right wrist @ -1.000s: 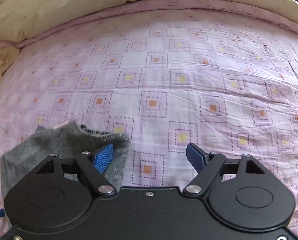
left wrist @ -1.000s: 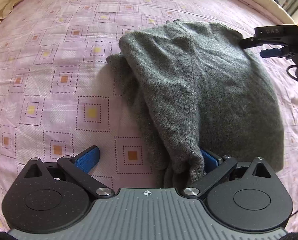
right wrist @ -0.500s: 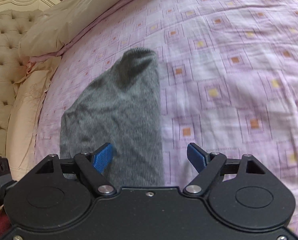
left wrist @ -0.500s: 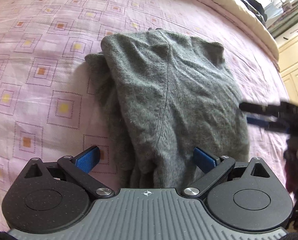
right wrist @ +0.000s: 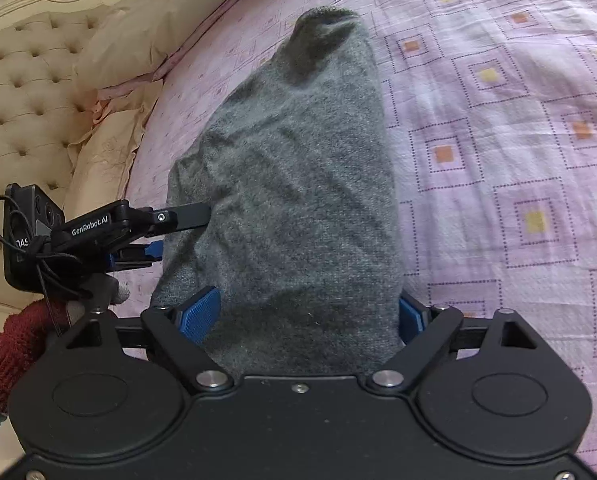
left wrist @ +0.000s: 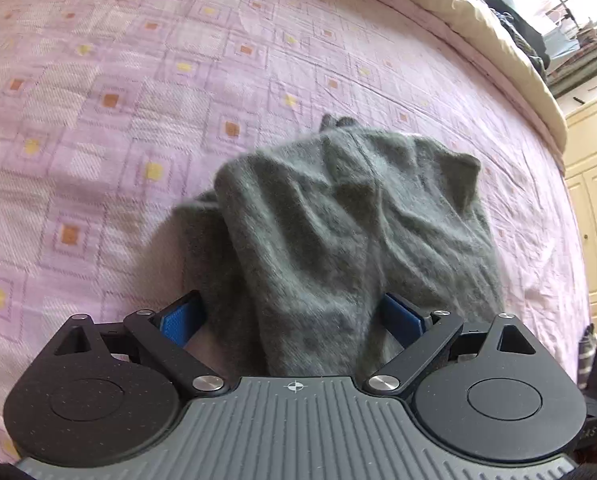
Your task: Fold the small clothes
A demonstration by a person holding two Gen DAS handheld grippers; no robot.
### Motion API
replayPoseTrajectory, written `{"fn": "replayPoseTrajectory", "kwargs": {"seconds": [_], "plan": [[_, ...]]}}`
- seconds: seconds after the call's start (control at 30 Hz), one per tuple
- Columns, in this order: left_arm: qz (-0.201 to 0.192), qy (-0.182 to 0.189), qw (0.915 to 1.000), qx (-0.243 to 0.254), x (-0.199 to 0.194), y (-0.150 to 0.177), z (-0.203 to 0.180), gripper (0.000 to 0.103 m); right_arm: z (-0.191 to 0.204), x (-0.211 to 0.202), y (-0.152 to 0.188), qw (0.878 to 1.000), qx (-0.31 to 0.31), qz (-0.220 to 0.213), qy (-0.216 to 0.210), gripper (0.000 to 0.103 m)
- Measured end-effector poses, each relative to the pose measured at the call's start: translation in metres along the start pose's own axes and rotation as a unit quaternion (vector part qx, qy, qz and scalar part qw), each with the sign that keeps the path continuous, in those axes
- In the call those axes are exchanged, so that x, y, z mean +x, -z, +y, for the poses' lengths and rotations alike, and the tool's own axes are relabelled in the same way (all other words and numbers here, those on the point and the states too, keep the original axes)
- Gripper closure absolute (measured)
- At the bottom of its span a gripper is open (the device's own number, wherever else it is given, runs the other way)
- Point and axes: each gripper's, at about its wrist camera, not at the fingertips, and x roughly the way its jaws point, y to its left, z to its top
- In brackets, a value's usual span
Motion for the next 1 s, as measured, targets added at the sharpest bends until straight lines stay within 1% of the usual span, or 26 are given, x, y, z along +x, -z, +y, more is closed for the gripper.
{"fn": "replayPoseTrajectory", "kwargs": {"seconds": [0.07, 0.2, 0.23, 0.27, 0.3, 0.33, 0.37, 0.4, 0.43, 0.47, 0.5, 0.53, 0.63, 0.7, 0.77, 0.87, 1.0], "plan": [[-0.006, 0.006, 0.9999, 0.006, -0.003, 0.011, -0.003, 0.009, 0.001, 0.002, -0.001, 1.000, 0.002, -0.002, -0.006, 0.007], [-0.005, 0.018, 0.9997, 0.015, -0.002, 0.019, -0.009, 0.009, -0.003, 0.002, -0.002, 1.000, 0.014, -0.004, -0.011, 0.008], [-0.002, 0.022, 0.9997, 0.012, -0.001, 0.017, -0.008, 0.009, -0.003, 0.000, -0.002, 1.000, 0.016, -0.004, -0.009, 0.013], [-0.001, 0.032, 0.9995, 0.002, -0.001, 0.014, -0.006, 0.010, -0.004, -0.001, -0.001, 1.000, 0.017, -0.003, -0.005, 0.023], [-0.004, 0.044, 0.9989, -0.014, 0.000, 0.010, -0.002, 0.014, -0.005, -0.004, 0.000, 1.000, 0.018, -0.001, -0.001, 0.029], [-0.010, 0.058, 0.9976, -0.036, 0.000, 0.006, 0.004, 0.019, -0.005, -0.004, 0.001, 1.000, 0.020, 0.001, 0.002, 0.043], [-0.011, 0.064, 0.9963, -0.056, 0.002, 0.002, 0.010, 0.035, -0.005, -0.004, 0.002, 1.000, 0.022, 0.005, 0.007, 0.053], [-0.009, 0.061, 0.9957, -0.069, 0.004, -0.002, 0.014, 0.046, -0.005, -0.004, 0.003, 1.000, 0.022, 0.010, 0.011, 0.056], [-0.006, 0.059, 0.9953, -0.076, 0.006, -0.005, 0.018, 0.052, -0.003, -0.005, 0.005, 1.000, 0.018, 0.012, 0.015, 0.063], [-0.003, 0.067, 0.9947, -0.078, 0.008, -0.008, 0.020, 0.059, 0.000, -0.006, 0.006, 1.000, 0.015, 0.012, 0.019, 0.066], [0.001, 0.078, 0.9941, -0.075, 0.010, -0.009, 0.022, 0.064, 0.003, -0.007, 0.006, 1.000, 0.017, 0.011, 0.021, 0.067], [0.006, 0.080, 0.9942, -0.071, 0.010, -0.010, 0.022, 0.065, 0.007, -0.008, 0.006, 1.000, 0.019, 0.009, 0.022, 0.068], [0.014, 0.086, 0.9942, -0.063, 0.006, -0.007, 0.023, 0.065, 0.015, -0.018, 0.009, 1.000, 0.022, 0.000, 0.017, 0.072], [0.019, 0.091, 0.9928, -0.075, 0.003, 0.000, 0.023, 0.065, 0.015, -0.029, 0.013, 1.000, 0.025, -0.001, 0.014, 0.073], [0.022, 0.096, 0.9922, -0.077, -0.001, 0.007, 0.018, 0.065, 0.013, -0.040, 0.019, 1.000, 0.021, 0.005, 0.015, 0.073], [0.032, 0.099, 0.9924, -0.065, -0.004, 0.030, -0.001, 0.066, -0.001, -0.061, 0.036, 0.999, 0.024, 0.019, 0.015, 0.073], [0.047, 0.102, 0.9913, -0.069, -0.005, 0.072, -0.030, 0.066, -0.025, -0.094, 0.068, 0.999, 0.019, 0.038, 0.032, 0.073]]}}
